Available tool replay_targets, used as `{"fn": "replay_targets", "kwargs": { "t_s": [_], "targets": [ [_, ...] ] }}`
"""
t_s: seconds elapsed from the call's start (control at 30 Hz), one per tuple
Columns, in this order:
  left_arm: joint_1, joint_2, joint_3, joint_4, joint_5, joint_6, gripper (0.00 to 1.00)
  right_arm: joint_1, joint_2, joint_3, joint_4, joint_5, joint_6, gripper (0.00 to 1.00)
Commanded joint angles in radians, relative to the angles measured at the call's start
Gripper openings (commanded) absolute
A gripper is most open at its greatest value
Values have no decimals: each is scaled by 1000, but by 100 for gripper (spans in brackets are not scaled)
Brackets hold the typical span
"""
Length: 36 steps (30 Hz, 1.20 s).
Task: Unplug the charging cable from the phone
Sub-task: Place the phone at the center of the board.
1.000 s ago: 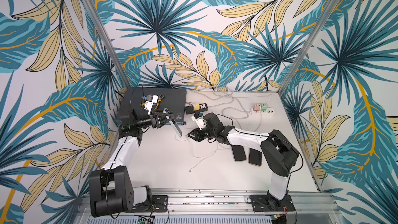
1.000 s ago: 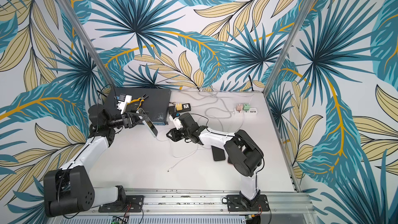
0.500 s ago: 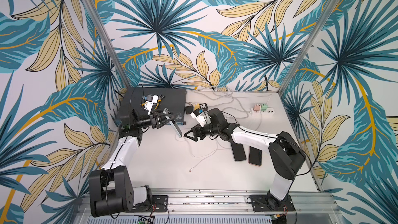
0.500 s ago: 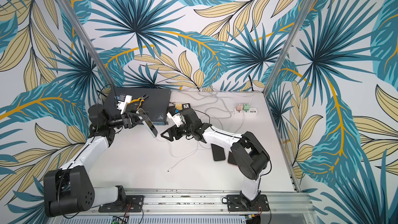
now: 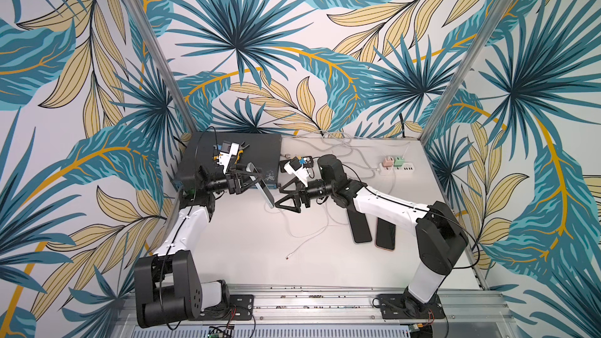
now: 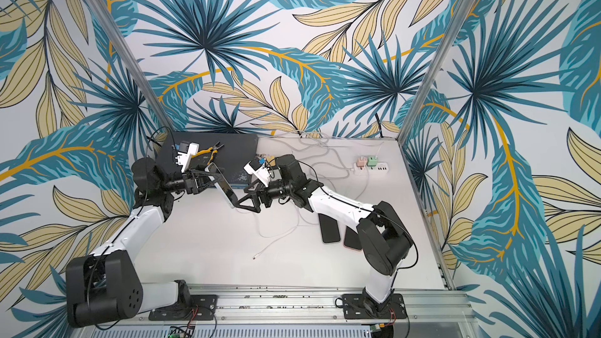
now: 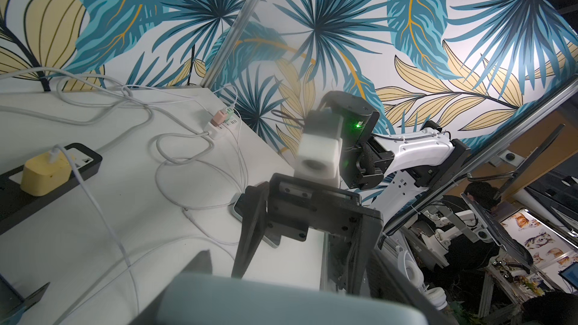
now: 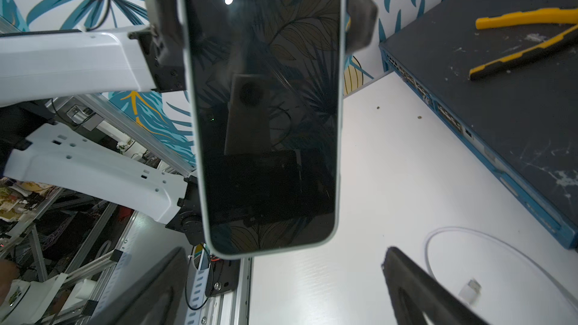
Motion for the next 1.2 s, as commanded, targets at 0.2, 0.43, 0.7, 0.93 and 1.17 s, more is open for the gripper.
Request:
{"fn": "replay_targets", "kwargs": {
  "t_s": [0.2, 0.43, 0.7, 0.93, 1.17],
  "targets": [
    [8, -28, -11, 67, 12, -18, 47, 28, 98, 148, -18, -18, -5, 100],
    [8, -30, -14, 81, 14, -28, 47, 45, 156, 218, -35, -13, -10, 100],
    [8, -27, -20, 97, 15, -37, 47, 49, 177, 231, -23, -29, -1, 99],
    [8, -27, -22, 105, 16, -40, 48, 48, 185, 227, 4, -60, 12, 89],
    [8, -27, -24, 110, 15, -41, 48, 49, 181, 205, 64, -78, 26, 74]
  ]
}}
